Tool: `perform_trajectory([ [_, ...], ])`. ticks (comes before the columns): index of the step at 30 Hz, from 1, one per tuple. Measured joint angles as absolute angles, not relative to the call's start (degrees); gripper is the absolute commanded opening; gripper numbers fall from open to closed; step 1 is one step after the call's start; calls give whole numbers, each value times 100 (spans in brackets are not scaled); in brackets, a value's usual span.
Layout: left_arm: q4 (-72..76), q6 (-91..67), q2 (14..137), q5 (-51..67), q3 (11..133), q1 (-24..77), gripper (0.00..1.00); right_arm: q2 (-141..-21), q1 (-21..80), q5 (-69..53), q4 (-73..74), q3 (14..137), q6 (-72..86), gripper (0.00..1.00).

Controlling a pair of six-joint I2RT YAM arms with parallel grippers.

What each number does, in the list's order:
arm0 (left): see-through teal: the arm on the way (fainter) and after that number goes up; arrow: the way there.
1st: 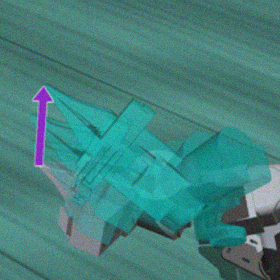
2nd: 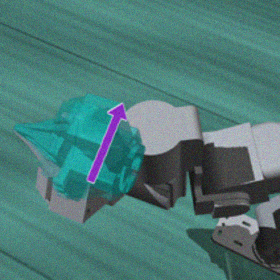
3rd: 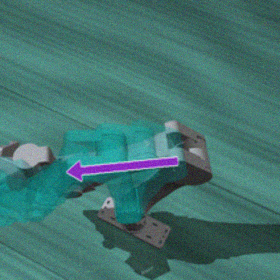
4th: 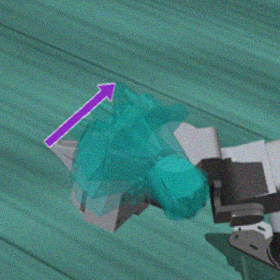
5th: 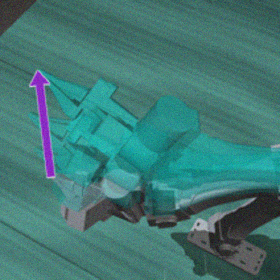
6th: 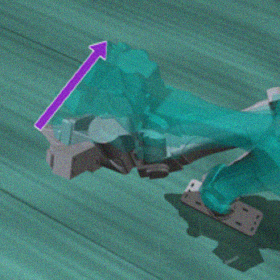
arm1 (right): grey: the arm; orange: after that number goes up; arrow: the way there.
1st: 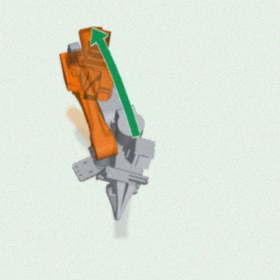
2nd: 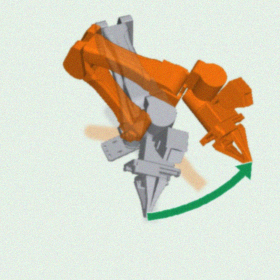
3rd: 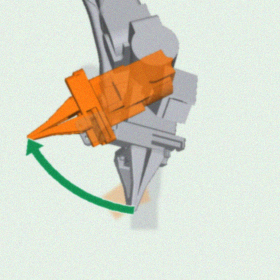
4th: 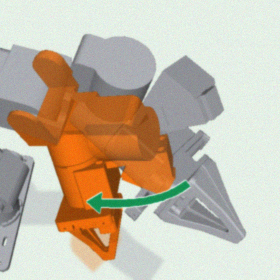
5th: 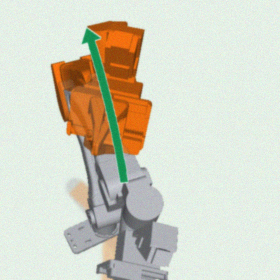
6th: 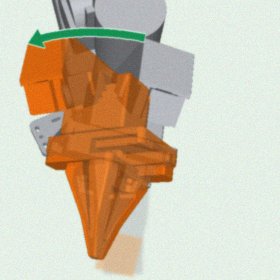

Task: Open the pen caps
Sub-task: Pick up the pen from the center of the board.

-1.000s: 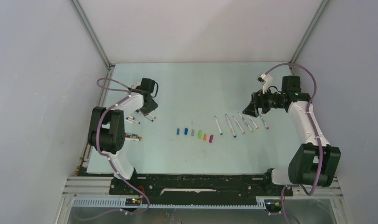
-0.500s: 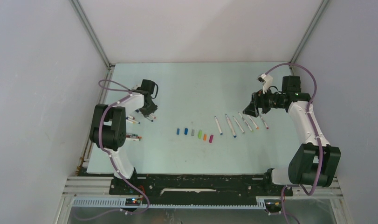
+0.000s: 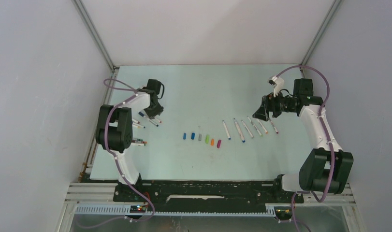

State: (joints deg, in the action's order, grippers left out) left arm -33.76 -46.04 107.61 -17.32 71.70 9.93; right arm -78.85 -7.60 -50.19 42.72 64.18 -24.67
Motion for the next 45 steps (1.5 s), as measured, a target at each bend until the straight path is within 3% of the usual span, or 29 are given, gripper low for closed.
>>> perform_trajectory([
  [5,-3468,-4510,10840,-1682,7325,980,36,-7883,-801,-5037,4272,6418,-2467,81],
  [18,-3422,-4362,10844,-1422,7325,897,14,-7811,-849,-5083,4272,6418,-2467,81],
  [26,-3133,-4130,10844,-926,7321,897,9,-7808,-849,-5083,4272,6418,-2467,81],
  [33,-3120,-3868,10844,-729,7323,1002,11,-7808,-849,-5083,4272,6418,-2467,81],
  [42,-3234,-3913,10805,-1037,7323,1033,30,-7808,-851,-5083,4272,6418,-2467,81],
  [45,-3229,-4099,10768,-1046,7323,954,32,-7808,-854,-5083,4272,6418,-2467,81],
])
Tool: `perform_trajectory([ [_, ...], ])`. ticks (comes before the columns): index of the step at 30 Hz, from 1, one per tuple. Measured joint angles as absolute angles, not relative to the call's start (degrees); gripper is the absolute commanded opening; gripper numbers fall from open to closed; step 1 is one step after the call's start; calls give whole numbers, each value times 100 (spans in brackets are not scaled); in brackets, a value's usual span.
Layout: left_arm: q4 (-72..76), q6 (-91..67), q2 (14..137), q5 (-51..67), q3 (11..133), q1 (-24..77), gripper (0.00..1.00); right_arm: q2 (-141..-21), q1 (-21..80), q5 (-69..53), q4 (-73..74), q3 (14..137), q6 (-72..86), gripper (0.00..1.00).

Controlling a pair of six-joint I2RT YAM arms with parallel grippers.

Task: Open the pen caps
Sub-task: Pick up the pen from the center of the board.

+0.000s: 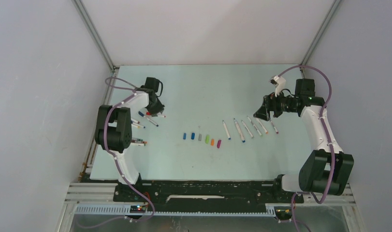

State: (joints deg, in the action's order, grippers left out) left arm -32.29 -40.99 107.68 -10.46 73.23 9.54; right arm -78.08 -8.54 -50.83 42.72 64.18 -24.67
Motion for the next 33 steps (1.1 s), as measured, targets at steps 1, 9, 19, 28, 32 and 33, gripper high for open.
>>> perform_trajectory([
  [1,-3227,-4189,10768,-1041,7323,921,32,-7808,-856,-5083,4272,6418,-2467,81],
  [9,-3887,-4921,11163,-1035,8062,770,32,-7808,-875,-5083,4272,6418,-2469,81],
  [19,-4329,-5262,11491,-1026,8219,762,32,-7780,-899,-5085,4274,6418,-2486,81],
  [28,-4425,-5256,11528,-989,8219,729,17,-7734,-937,-5131,4276,6418,-2510,81],
  [32,-4431,-5192,11574,-823,8270,685,9,-7695,-987,-5170,4276,6418,-2510,81],
  [33,-4436,-5179,11598,-766,8300,679,7,-7684,-1004,-5175,4276,6418,-2510,81],
])
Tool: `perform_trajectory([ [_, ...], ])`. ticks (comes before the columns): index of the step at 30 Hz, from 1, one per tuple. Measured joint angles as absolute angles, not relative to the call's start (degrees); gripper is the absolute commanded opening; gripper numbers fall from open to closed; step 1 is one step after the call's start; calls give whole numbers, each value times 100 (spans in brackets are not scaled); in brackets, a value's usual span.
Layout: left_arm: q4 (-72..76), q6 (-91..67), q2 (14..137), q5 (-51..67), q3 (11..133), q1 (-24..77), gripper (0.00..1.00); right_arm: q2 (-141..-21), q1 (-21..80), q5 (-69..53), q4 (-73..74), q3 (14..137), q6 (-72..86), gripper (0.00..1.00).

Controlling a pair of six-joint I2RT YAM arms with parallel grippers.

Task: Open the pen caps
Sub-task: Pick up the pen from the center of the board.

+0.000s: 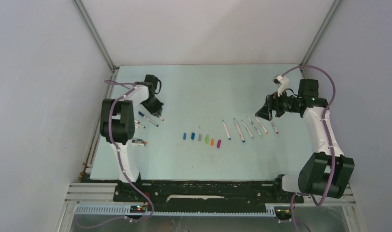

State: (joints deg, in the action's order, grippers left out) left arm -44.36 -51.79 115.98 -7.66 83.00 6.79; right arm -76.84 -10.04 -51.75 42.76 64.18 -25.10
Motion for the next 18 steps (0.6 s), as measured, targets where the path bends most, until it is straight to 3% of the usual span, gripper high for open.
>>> perform_trajectory([
  [9,-4093,-4901,11489,-508,8128,661,3,-7625,-1063,-5277,4287,6418,-2521,81],
  [18,-2571,-4239,9778,8,6193,661,0,-7417,-1052,-5905,4718,6418,-3122,81],
])
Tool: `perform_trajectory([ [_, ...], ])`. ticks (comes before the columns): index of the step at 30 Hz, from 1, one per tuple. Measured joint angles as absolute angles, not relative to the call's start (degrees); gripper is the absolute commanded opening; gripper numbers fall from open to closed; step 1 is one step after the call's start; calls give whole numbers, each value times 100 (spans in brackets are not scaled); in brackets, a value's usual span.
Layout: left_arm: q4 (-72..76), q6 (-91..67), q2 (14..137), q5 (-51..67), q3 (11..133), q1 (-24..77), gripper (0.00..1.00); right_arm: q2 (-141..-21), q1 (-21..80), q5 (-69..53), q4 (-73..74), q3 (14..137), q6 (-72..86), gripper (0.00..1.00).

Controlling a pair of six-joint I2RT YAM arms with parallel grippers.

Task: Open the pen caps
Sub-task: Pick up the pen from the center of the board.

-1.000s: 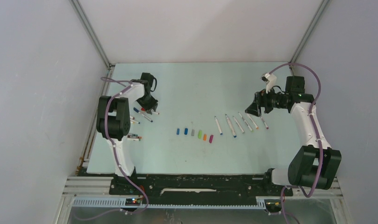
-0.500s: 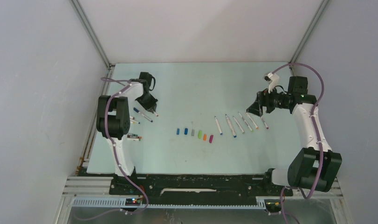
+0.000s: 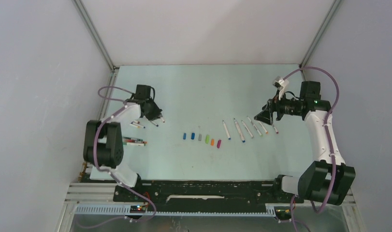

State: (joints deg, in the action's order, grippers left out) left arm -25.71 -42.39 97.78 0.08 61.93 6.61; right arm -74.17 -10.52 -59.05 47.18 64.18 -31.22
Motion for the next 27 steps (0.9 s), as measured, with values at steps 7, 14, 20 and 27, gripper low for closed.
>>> perform_trajectory([
  [7,-290,-4097,7990,1249,4390,714,0,-6742,-578,-6447,4825,6189,-3669,84],
  [14,2362,-4484,7297,2158,3256,1640,0,-6783,775,-6386,4204,5968,-3203,89],
  [20,4222,-4783,7286,2307,3157,2987,0,-7124,1330,-6416,3098,5966,-1828,90],
  [27,5559,-5013,8042,2281,3271,3841,0,-7220,1326,-6318,829,5065,934,86],
])
